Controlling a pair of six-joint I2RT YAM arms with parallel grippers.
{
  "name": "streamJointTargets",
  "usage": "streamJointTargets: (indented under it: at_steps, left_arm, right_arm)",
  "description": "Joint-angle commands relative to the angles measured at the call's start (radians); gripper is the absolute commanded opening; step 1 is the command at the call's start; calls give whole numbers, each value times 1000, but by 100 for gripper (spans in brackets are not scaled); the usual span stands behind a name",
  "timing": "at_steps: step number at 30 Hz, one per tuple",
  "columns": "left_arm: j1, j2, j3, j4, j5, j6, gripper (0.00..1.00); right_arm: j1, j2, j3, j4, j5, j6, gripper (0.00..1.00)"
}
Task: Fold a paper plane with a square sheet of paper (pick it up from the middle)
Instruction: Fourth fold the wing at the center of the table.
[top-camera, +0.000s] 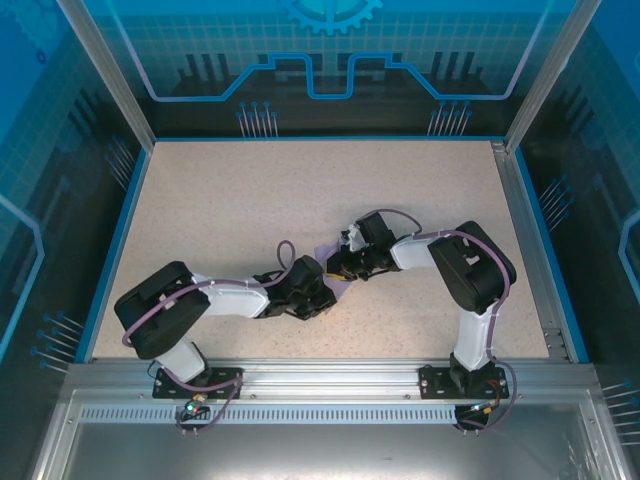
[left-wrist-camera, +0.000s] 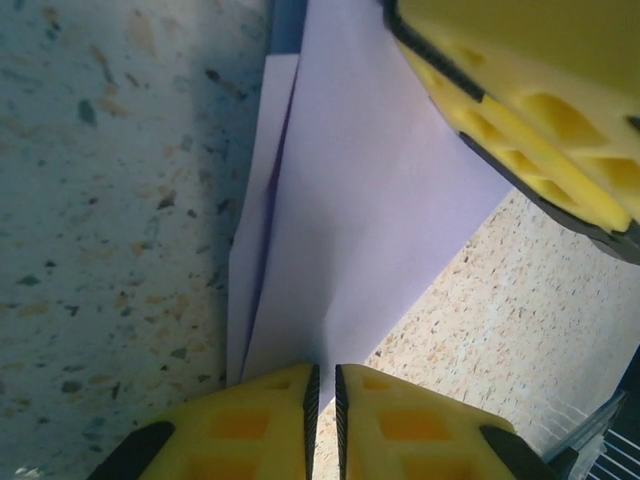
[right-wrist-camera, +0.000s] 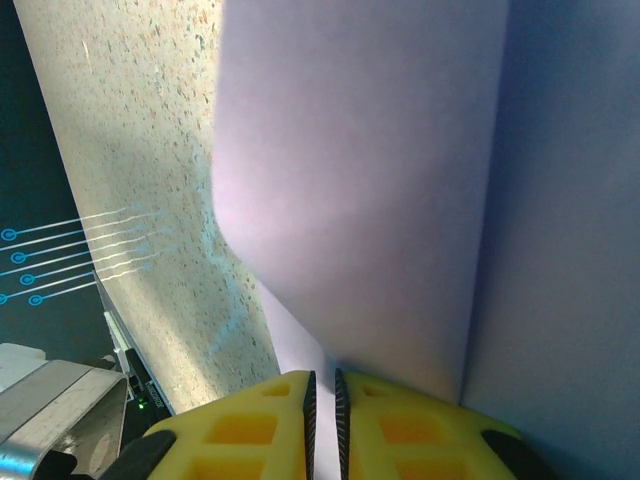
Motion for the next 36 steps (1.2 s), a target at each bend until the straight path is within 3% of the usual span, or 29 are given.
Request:
streamJointTargets:
  at_steps: [1,10,16,21,27,30,36]
  left_arm:
    - [-20,19,-83,-49,24,-43,18]
    - [-74,-92,-212,-62,5,-113,18]
    - [-82,-266,-254,-155,-98,-146,19]
    - [-47,-502,-278,-320,-190,-146,24]
    - [71,-731,-321,-278,-163,-80,31]
    - [101,-713,-282,-239,-125,-26,32]
    - [115,-482,-174,-65,-58,21,28]
  right_arm:
    - [13,106,-49,-148,145,-12,16]
    - [18,115,-53,-133,147,7,16]
    - [46,114,-93,-67,167,111,17]
    - [91,100,-133,7,201,231,17]
    - [128,64,-151,24,235,298,17]
    - [130,44,-152,0,251,299,17]
    - [130,35,-138,-14,237,283,17]
